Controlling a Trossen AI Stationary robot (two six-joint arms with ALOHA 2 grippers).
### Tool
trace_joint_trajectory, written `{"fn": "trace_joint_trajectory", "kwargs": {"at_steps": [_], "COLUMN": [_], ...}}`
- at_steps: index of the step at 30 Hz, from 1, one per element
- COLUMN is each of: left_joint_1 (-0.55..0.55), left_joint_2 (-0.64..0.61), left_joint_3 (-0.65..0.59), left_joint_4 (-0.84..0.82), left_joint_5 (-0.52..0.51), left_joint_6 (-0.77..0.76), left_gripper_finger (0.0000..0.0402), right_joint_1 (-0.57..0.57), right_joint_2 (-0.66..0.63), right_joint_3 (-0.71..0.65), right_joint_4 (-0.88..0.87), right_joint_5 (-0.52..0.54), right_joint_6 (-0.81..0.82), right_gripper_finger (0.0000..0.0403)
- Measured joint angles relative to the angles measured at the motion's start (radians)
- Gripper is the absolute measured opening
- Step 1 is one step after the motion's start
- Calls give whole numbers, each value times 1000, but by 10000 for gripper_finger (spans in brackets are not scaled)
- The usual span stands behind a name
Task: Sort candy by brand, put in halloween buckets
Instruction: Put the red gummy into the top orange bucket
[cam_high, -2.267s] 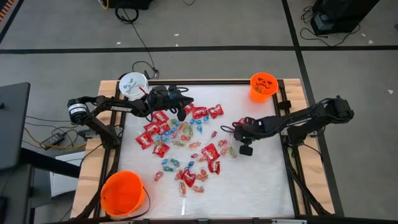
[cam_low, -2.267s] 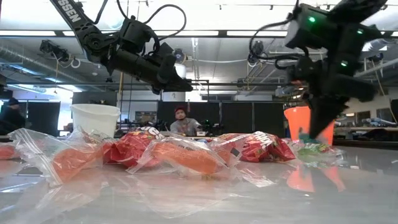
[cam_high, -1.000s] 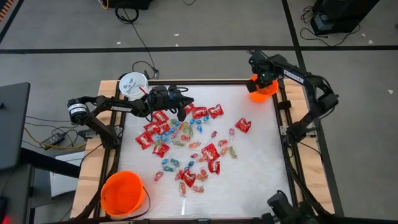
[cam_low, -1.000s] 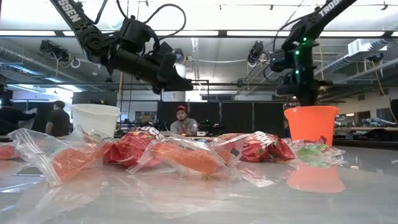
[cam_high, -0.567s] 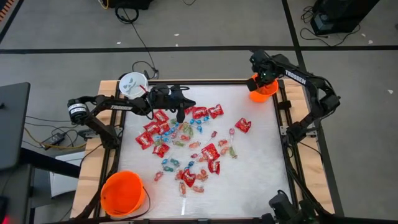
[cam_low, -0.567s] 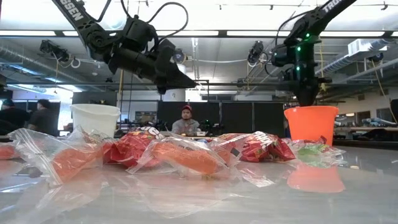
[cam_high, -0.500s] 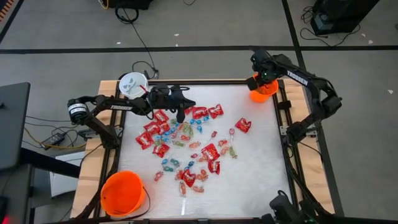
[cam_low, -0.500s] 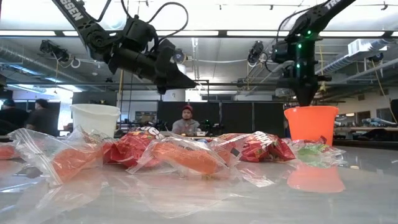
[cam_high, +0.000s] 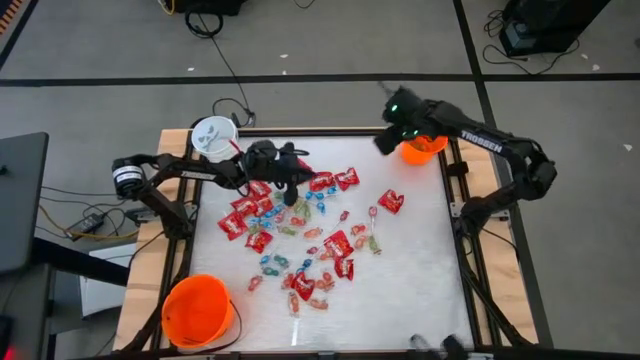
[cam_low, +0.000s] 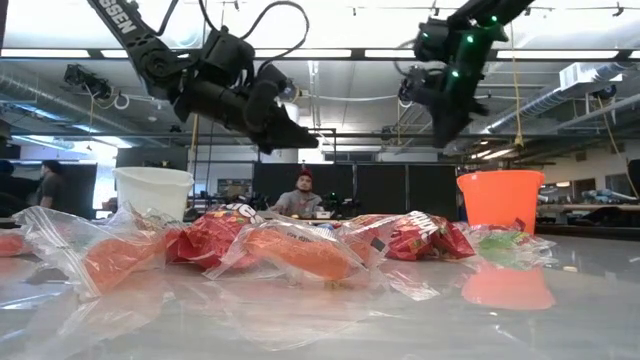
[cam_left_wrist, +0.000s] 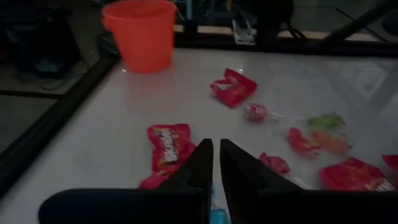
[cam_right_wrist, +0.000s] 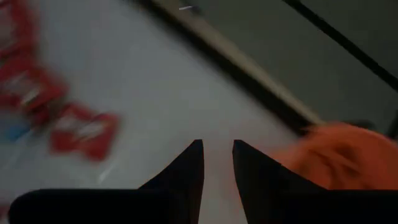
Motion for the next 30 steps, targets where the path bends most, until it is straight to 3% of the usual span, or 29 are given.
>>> {"fn": "trace_joint_trajectory", "kwargs": {"at_steps": [11,17,23,30], "left_joint_1": [-103,-148,-169,-172], "left_joint_2": [30,30,30,30], "left_joint_3": [-1,-1,-1,-1], "left_joint_4": [-68,-41,-17,-16], "left_joint_5": [-37,-109,-144,-166], "left_joint_6": [-60,-81,-108,-108], "left_gripper_finger": [37,37,37,37], "right_joint_1": [456,648,730,732], "right_joint_2": [11,16,16,16], "right_joint_3": [-167,-330,-433,-532], "right_joint_4": [74,308,514,658], "right_joint_5": [-18,-22,-22,-64], "right_joint_6": [82,96,77,56], "right_gripper_finger": [98,98,111,173]}}
